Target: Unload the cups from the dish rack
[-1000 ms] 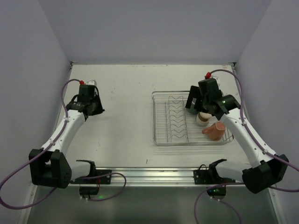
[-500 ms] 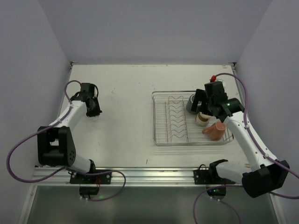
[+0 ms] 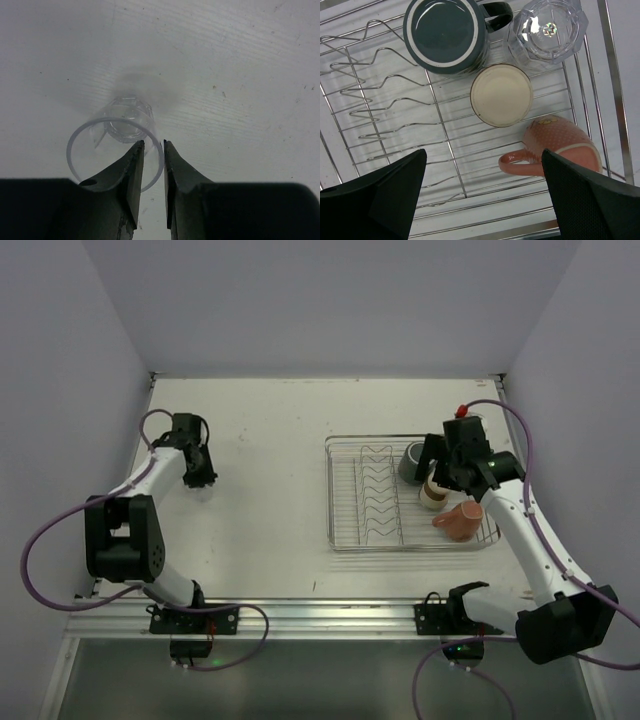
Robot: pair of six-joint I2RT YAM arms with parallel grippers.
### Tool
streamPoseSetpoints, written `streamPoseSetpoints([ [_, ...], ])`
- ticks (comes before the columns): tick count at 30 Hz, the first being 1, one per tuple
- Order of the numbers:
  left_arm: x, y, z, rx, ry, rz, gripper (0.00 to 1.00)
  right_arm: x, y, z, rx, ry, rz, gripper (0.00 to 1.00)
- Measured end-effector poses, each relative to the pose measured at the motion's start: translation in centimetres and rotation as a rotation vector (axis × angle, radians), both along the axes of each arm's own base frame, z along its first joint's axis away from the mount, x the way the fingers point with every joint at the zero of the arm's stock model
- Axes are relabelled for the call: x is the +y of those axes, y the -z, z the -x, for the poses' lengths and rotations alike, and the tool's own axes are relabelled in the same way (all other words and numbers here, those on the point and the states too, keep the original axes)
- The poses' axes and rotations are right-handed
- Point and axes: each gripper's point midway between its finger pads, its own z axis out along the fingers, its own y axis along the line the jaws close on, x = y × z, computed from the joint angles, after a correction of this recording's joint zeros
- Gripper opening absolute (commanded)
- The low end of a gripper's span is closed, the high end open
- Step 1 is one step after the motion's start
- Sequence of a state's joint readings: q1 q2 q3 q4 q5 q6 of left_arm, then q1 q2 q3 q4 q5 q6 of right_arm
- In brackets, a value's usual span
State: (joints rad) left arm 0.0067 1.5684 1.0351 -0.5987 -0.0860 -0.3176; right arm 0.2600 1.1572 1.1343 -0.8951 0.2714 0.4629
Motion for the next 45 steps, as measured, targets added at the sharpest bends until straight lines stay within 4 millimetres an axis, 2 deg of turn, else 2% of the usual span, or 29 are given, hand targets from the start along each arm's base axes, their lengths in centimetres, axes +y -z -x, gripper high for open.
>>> streamPoseSetpoints([
  [4, 0.4, -0.2, -0.6, -0.008, -0.011, 0.003, 0.28, -0.3, 0.1, 0.0, 0.004, 0.007, 0.003, 0.99],
  [8, 0.4, -0.8, -1.3, -0.028, -0.011, 0.004, 0.35, -0.7, 0.4, 0.1, 0.013, 0.018, 0.006, 0.99],
  [14, 0.3, -2.5, -2.1, -0.067, -0.01, 0.006, 0.43, -1.3, 1.3, 0.5, 0.038, 0.034, 0.016, 0.99],
  [17, 0.1, -4.5, -2.5, -0.121, -0.004, 0.015, 0.43, -1.7, 1.5, 0.5, 0.043, 0.043, 0.018, 0.99],
  [24, -1.4, -12.3, -3.4, -0.335, 0.048, 0.087, 0.44, -1.9, 3.2, -0.3, 0.089, 0.057, 0.027, 0.99],
  [28, -3.0, -16.1, -2.9, -0.437, 0.105, 0.153, 0.46, -1.8, 4.5, -1.2, 0.118, 0.062, 0.033, 0.99],
  [33, -5.4, -19.7, -1.5, -0.531, 0.199, 0.26, 0.48, -2.0, 5.8, -2.1, 0.147, 0.074, 0.037, 0.99],
  [38, -6.9, -21.7, -0.6, -0.585, 0.264, 0.321, 0.49, -2.2, 7.0, -2.9, 0.167, 0.085, 0.034, 0.99],
  [45, -7.6, -22.0, -0.4, -0.592, 0.296, 0.356, 0.49, -1.9, 8.6, -3.9, 0.189, 0.08, 0.022, 0.9],
])
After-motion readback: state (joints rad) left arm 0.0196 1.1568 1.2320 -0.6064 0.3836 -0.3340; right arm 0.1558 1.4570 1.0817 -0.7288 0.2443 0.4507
